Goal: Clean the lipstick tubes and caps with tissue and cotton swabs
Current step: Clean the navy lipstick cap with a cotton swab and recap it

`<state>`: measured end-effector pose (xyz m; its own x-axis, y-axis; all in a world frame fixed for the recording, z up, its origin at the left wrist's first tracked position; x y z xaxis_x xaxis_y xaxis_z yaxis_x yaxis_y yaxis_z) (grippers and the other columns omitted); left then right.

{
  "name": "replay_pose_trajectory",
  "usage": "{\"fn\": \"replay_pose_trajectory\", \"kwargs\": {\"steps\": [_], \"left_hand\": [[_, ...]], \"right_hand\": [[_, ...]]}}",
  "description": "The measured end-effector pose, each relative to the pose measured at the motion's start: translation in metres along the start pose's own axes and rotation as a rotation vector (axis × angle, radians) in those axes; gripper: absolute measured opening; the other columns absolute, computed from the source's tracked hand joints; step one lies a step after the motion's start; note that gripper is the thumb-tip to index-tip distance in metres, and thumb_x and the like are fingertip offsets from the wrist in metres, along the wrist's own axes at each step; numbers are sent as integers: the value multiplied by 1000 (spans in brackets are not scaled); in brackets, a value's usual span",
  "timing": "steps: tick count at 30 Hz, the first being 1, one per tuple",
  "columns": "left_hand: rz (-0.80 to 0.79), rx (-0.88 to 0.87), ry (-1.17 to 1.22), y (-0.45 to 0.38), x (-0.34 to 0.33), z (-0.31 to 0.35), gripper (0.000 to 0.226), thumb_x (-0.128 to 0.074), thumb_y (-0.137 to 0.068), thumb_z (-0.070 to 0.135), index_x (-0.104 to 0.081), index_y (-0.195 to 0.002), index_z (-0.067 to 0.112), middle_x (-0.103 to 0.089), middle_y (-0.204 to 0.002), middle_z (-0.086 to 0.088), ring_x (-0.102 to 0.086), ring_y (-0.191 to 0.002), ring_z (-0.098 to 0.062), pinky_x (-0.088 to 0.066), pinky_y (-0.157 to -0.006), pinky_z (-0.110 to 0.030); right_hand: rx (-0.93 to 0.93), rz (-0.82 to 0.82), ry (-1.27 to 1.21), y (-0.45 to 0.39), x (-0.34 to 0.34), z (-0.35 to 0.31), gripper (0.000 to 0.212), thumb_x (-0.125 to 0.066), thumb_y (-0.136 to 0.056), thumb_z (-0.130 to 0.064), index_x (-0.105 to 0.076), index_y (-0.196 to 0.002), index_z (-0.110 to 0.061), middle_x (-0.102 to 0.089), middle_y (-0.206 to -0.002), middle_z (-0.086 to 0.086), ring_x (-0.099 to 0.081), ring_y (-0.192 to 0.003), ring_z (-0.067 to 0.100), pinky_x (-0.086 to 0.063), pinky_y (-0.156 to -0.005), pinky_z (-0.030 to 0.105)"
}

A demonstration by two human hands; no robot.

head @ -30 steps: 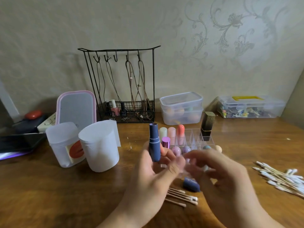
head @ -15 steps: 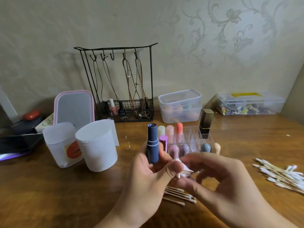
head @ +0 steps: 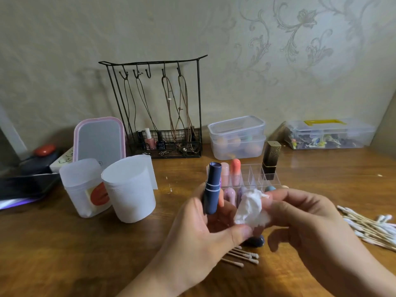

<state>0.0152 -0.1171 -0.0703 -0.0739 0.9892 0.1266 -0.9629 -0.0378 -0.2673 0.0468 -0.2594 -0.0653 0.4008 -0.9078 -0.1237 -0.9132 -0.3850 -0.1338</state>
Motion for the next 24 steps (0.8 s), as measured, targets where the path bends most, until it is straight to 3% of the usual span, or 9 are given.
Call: {"fn": "replay_pose_trajectory", "kwargs": {"steps": [3,6,10,13,15,18,19,21,24], "left_hand": [[33,-17,-22,2,2,-1,39,-81,-67,27,-56,-93,43,-69,-95,8,-67,-95,-12,-54,-89,-33],[99,-105,-70,3,5,7,47,-81,-70,13,-55,-95,43,-68,-99,8,-67,-95,-16,-56,-83,-31],[186,-208,-244,9,8,20,33,-81,-73,21,-58,-90,38,-68,-96,14,-67,-92,-9,-55,-80,-25],[270,-153,-168,8,17,15,29,-81,-71,19,-58,-87,29,-69,-88,13,-66,-85,-5,-50,-72,-13],[278,-34,122,3,23,0,33,-79,-66,17,-57,-90,17,-70,-83,1,-69,-83,-14,-52,-71,-18],[264,76,423,-1,23,-18,40,-84,-64,13,-56,-93,13,-68,-87,-10,-67,-94,-29,-53,-83,-36],[266,80,415,-2,22,-18,38,-83,-67,12,-56,-93,13,-68,-87,-10,-67,-95,-29,-53,-83,-37],[272,42,320,-1,22,-13,30,-76,-73,7,-55,-94,11,-69,-81,-3,-69,-85,-19,-54,-74,-24],[228,-11,218,0,17,-4,34,-74,-69,16,-56,-98,9,-68,-79,2,-68,-78,-12,-52,-69,-18]], "right_hand": [[-116,17,-180,-1,-3,14,42,-95,-44,-30,-75,-69,-3,-66,-68,32,-67,-51,27,-51,-40,24],[-154,13,-274,-1,-7,19,19,-71,-64,-10,-67,-78,3,-63,-68,37,-65,-48,29,-53,-40,25],[-115,40,-249,-1,-5,16,19,-71,-67,-4,-72,-85,0,-62,-66,32,-61,-47,28,-52,-41,26],[-28,65,-141,-1,-5,7,21,-83,-64,-17,-77,-83,-9,-67,-68,27,-63,-49,31,-53,-42,29],[32,108,-63,0,-2,0,17,-77,-66,-14,-77,-83,-17,-67,-65,23,-62,-48,32,-52,-42,31],[104,113,147,2,-1,-5,30,-77,-71,-6,-76,-86,-31,-71,-67,14,-66,-52,28,-52,-45,29],[155,126,288,4,1,-8,32,-79,-74,-5,-75,-87,-35,-72,-70,6,-67,-55,22,-51,-46,28],[269,131,535,7,-2,-17,31,-84,-71,-11,-73,-87,-36,-72,-83,-7,-66,-64,12,-51,-47,34],[435,70,595,12,-9,-27,41,-86,-68,-15,-69,-97,-36,-66,-105,-9,-64,-91,15,-53,-49,34]]}}
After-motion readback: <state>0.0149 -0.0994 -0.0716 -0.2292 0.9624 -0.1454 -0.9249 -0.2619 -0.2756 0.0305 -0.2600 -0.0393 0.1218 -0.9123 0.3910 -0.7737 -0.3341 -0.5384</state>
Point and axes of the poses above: each hand's wrist, its own y-axis away from the middle knuckle, its own x-axis out of the back of the hand, z = x × y, the point moved 10 cm from there along -y, towards the middle knuckle
